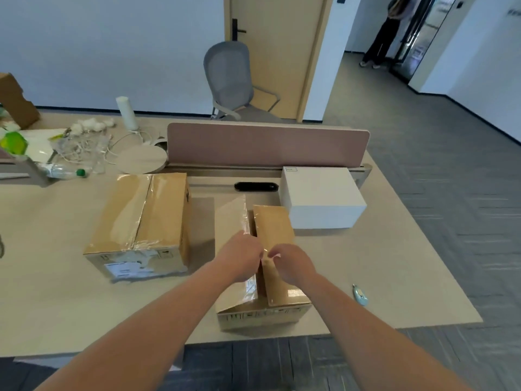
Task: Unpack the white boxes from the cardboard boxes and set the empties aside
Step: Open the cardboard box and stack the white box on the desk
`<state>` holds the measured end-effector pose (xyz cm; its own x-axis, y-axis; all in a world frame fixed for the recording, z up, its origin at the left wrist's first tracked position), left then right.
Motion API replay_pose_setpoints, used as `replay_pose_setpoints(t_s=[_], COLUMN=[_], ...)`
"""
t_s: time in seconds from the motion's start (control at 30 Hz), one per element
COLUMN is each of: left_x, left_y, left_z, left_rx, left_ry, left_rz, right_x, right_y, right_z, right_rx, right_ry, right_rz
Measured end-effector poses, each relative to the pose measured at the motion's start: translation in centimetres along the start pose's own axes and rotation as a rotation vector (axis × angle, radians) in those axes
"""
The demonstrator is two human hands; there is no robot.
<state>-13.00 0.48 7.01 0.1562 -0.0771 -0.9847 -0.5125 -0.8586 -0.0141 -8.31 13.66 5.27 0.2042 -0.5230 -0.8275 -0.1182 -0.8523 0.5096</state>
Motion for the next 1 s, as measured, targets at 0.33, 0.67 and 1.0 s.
replay_pose_setpoints(t_s=[0.33, 0.67, 1.0], left_x=[-4.3, -3.3, 1.0], left_y=[3.7, 4.1, 3.1], left_z=[-2.9, -3.5, -3.5], left_rx=[-0.287, -0.398, -0.581], left_ry=[-0.023, 0.189, 0.412], left_rz=[0.109, 0.327, 0.048], right_x=[1.3, -3.6, -2.0], right_y=[4.4, 5.3, -0.8], right_z=[0.1, -1.3, -3.4], right_rx=[-0.153, 0.006, 0.229], right_ry=[0.284, -0.041, 0.156], right_rz=[-0.423, -0.712, -0.712])
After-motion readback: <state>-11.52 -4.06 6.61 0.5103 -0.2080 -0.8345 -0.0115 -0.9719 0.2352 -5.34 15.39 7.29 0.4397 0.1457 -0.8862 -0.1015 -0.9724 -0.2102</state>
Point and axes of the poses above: each hand's wrist, its own z-axis towards the middle knuckle, its own x-axis out of the palm, y = z × x, the point moved 3 cm from there along z, towards the middle knuckle, and after that the axes turned 15 degrees about -x, right-handed, at the moved point
